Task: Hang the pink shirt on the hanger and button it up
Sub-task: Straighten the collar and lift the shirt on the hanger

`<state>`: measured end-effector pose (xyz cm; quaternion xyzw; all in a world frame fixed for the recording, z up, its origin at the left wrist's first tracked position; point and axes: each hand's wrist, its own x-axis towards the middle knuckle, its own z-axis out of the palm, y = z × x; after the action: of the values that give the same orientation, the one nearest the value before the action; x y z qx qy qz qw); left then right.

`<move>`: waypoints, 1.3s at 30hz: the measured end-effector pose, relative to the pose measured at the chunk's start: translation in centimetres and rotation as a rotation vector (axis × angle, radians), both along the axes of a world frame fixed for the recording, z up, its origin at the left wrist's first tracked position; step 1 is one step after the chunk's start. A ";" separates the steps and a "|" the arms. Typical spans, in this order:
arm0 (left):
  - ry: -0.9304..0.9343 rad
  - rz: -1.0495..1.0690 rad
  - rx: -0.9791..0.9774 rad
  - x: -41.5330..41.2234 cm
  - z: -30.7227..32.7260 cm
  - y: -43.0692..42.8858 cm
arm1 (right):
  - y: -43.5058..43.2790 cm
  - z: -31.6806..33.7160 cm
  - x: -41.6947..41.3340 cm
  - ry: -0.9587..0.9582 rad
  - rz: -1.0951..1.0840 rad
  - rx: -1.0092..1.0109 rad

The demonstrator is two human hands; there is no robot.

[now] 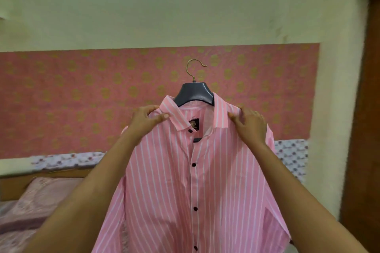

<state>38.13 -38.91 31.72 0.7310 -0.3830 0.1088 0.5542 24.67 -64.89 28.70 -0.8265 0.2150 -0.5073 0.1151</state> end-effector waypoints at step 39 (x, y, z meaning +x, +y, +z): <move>-0.161 -0.219 -0.015 31.8 12.5 -73.4 | -65.6 10.6 24.1 -0.193 -0.376 -0.036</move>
<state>69.90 -112.27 44.27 0.6694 -0.5030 0.1088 0.5358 48.76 -130.46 39.30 -0.7214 0.3443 -0.6004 0.0240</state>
